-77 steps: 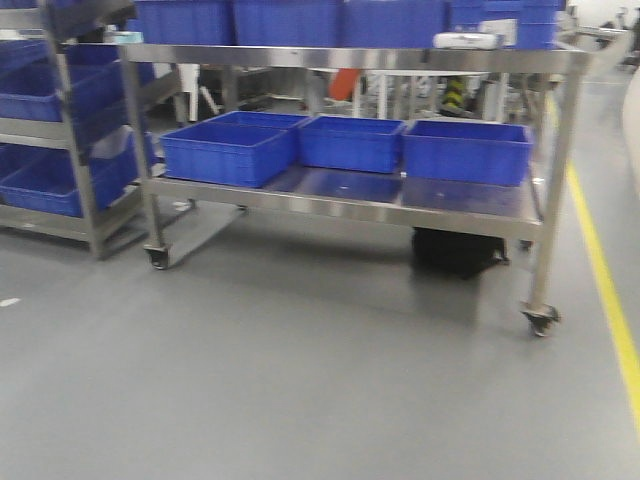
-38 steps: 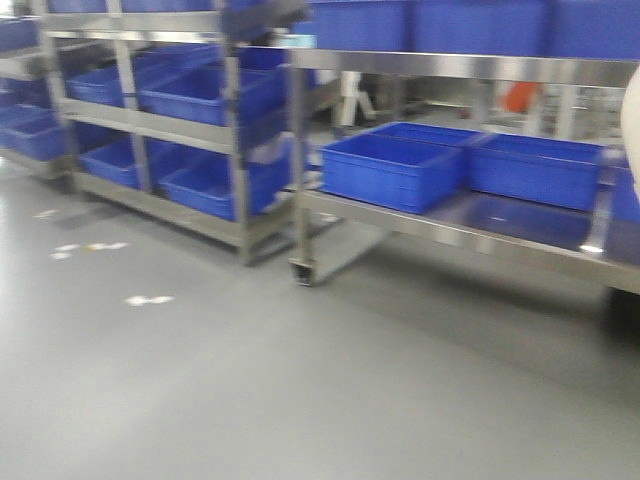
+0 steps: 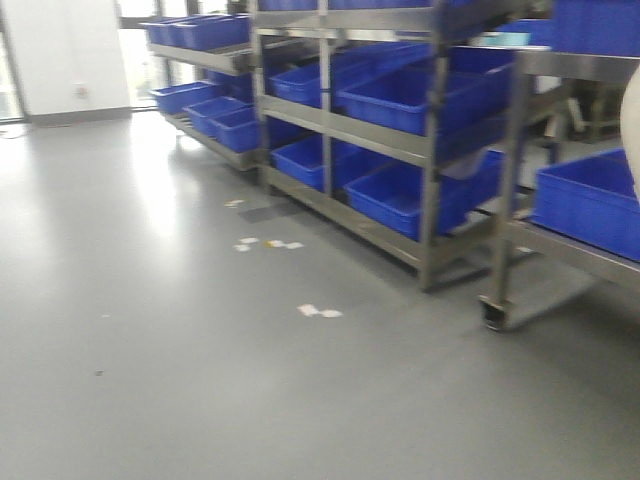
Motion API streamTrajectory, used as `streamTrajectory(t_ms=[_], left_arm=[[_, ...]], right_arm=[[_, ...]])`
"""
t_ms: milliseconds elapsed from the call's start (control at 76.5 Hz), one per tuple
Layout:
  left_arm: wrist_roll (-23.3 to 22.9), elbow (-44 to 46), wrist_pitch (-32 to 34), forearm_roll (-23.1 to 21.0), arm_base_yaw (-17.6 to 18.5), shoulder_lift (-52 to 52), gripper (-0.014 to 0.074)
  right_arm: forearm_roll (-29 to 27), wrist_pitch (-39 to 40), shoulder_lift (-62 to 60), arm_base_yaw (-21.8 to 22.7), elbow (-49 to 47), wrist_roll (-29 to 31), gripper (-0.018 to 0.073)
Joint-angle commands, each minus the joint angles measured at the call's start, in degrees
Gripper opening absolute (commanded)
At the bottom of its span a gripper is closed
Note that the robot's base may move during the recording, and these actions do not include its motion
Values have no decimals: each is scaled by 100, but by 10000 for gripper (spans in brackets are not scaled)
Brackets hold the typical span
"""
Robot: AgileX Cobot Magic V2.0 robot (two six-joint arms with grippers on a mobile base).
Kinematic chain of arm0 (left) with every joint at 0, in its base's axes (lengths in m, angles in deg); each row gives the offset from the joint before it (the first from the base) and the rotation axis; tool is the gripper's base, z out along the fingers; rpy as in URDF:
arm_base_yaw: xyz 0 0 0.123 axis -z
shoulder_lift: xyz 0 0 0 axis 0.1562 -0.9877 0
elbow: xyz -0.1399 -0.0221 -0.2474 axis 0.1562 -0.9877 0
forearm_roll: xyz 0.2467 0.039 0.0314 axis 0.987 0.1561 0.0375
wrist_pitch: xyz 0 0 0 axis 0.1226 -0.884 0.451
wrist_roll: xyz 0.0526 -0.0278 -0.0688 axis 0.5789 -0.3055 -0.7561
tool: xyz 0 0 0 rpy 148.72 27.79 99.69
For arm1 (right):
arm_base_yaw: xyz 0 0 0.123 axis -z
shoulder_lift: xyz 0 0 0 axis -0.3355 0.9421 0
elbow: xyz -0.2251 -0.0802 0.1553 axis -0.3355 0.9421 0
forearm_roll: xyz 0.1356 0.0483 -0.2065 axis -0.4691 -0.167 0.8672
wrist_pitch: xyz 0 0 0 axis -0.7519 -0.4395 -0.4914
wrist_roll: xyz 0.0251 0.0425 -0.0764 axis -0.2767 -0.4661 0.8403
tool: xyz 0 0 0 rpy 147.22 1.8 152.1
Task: Move white bin to right shelf second layer
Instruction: 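Drive past the crate carts carrying the bin in the right gripper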
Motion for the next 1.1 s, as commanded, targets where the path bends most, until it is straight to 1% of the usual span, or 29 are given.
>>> streamTrajectory(t_ms=[0,1085], left_arm=[[-30,-211,501,0,7,90,85],[-30,-211,501,0,7,90,85]], right_arm=[[-54,488,34,28,-175,22,48],[-54,494,34,28,-175,22,48]])
